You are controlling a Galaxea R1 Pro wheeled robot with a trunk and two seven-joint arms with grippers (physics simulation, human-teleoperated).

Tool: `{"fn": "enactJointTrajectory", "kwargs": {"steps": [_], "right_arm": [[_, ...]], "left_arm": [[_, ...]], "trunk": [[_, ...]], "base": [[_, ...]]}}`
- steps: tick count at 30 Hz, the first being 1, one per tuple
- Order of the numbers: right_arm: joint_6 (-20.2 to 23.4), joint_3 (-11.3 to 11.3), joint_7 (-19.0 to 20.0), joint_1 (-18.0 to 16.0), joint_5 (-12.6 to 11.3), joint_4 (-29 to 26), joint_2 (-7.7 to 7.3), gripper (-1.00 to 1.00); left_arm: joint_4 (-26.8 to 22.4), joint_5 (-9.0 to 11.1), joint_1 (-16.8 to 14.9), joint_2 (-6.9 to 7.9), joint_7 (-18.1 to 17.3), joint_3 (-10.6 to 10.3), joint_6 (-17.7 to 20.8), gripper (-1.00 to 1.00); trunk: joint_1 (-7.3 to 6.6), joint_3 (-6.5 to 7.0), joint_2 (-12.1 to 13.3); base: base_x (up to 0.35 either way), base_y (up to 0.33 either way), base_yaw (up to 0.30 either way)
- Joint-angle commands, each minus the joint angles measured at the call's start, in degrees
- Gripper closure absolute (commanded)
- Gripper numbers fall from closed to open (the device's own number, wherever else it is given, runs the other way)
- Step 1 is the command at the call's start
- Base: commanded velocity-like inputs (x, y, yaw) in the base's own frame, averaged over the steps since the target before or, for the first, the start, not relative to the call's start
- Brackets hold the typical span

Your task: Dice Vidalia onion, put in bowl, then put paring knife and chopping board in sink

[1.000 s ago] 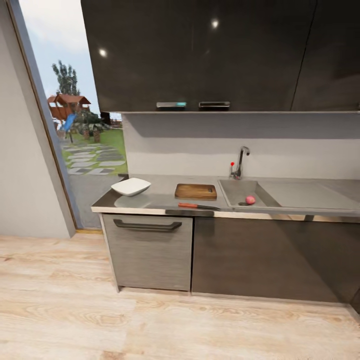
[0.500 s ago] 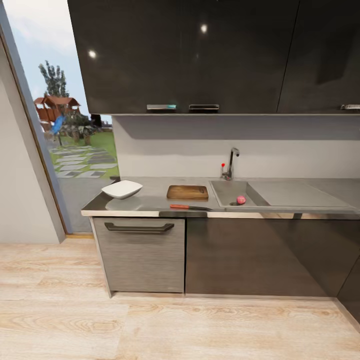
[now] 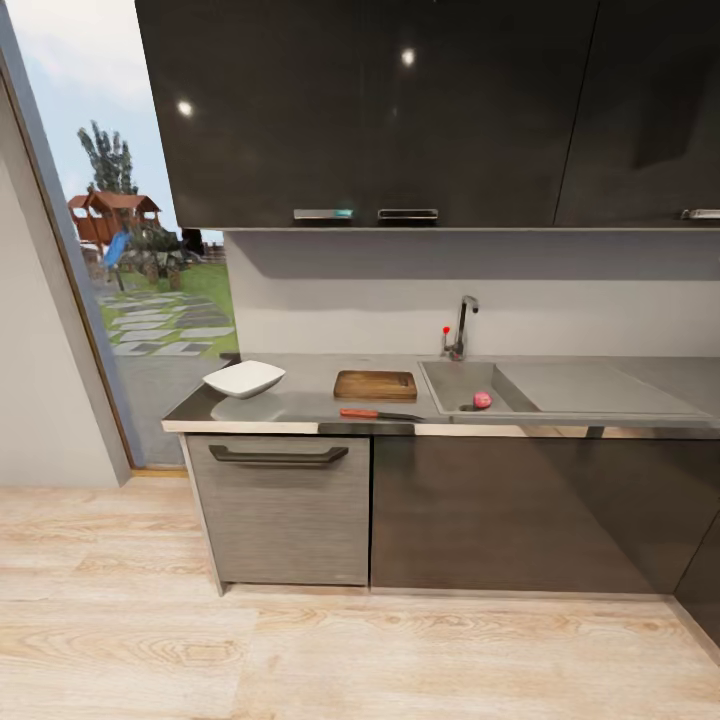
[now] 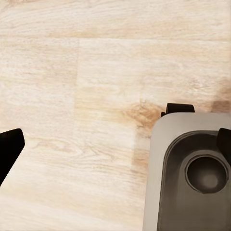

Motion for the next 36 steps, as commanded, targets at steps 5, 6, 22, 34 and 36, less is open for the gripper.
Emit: {"fn": "enactJointTrajectory", "kwargs": {"steps": [5, 6, 22, 34, 36], "right_arm": [[-0.1, -0.2, -0.1, 0.0, 0.1, 0.0, -0.06, -1.00], [-0.1, -0.2, -0.1, 0.0, 0.1, 0.0, -0.07, -1.00], [-0.1, -0.1, -0.1, 0.0, 0.1, 0.0, -0.04, -1.00], [-0.1, -0.1, -0.1, 0.0, 0.1, 0.0, -0.01, -1.00], [-0.1, -0.1, -0.1, 0.0, 0.1, 0.0, -0.01, -1.00]], "left_arm": [[0.2, 0.3, -0.1, 0.00, 0.1, -0.3, -0.4, -1.00], [0.2, 0.3, -0.1, 0.00, 0.1, -0.3, -0.4, -1.00], [0.0, 0.3, -0.1, -0.25, 0.1, 0.0, -0.5, -1.00], [-0.7, 0.3, -0.1, -2.76, 0.1, 0.2, -0.7, -1.00], [-0.8, 0.3, -0.1, -2.83, 0.1, 0.2, -0.7, -1.00]], "trunk": [[0.00, -0.05, 0.0], [0.00, -0.03, 0.0], [0.00, 0.48, 0.0], [0.00, 0.52, 0.0], [0.00, 0.52, 0.0]], "base": [[0.000, 0.000, -0.052], [0.000, 0.000, -0.130], [0.000, 0.000, -0.169], [0.000, 0.000, -0.008], [0.000, 0.000, 0.000]]}}
